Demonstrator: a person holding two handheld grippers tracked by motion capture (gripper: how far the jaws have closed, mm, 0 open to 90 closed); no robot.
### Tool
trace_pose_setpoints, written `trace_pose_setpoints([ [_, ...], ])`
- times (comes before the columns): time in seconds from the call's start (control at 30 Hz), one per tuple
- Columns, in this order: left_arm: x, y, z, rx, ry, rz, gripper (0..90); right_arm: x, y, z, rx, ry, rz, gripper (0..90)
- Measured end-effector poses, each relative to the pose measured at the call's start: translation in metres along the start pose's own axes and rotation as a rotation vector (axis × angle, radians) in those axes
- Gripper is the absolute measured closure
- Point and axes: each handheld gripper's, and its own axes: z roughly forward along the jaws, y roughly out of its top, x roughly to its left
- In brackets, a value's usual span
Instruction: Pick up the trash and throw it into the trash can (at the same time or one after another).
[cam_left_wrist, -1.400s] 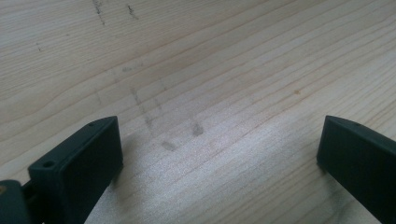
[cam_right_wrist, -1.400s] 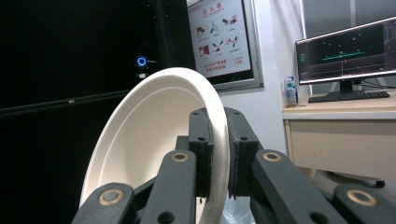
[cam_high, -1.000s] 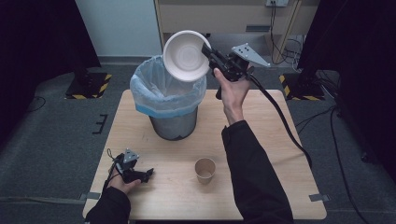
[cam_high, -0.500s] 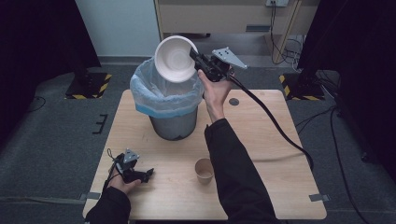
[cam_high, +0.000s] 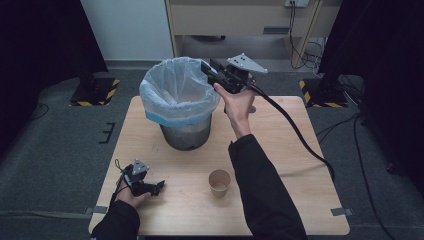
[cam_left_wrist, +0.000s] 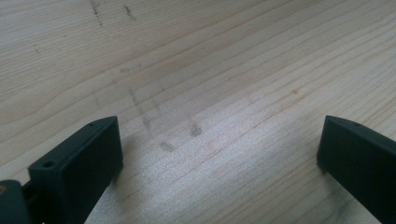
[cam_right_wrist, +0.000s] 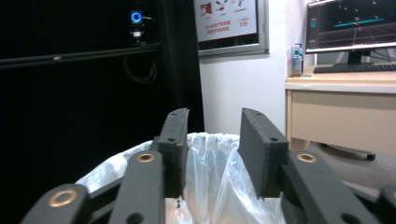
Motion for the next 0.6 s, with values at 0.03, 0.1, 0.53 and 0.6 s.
trace_pose_setpoints([
  [0.03,0.000,0.000,0.000,0.000,0.000,0.000,0.0,0.000,0.002,-0.007,-0.007,0.010,0.010,60.5],
  [0.1,0.000,0.000,0.000,0.000,0.000,0.000,0.0,-0.002,0.003,-0.024,-0.010,0.020,0.021,60.1],
  [0.53,-0.001,0.000,0.000,0.003,0.002,0.000,0.0,-0.020,-0.040,-0.117,0.105,0.056,0.016,60.6],
  [0.6,-0.001,0.000,0.000,0.003,0.002,0.000,0.0,-0.019,-0.053,-0.126,0.131,0.067,0.020,60.5],
])
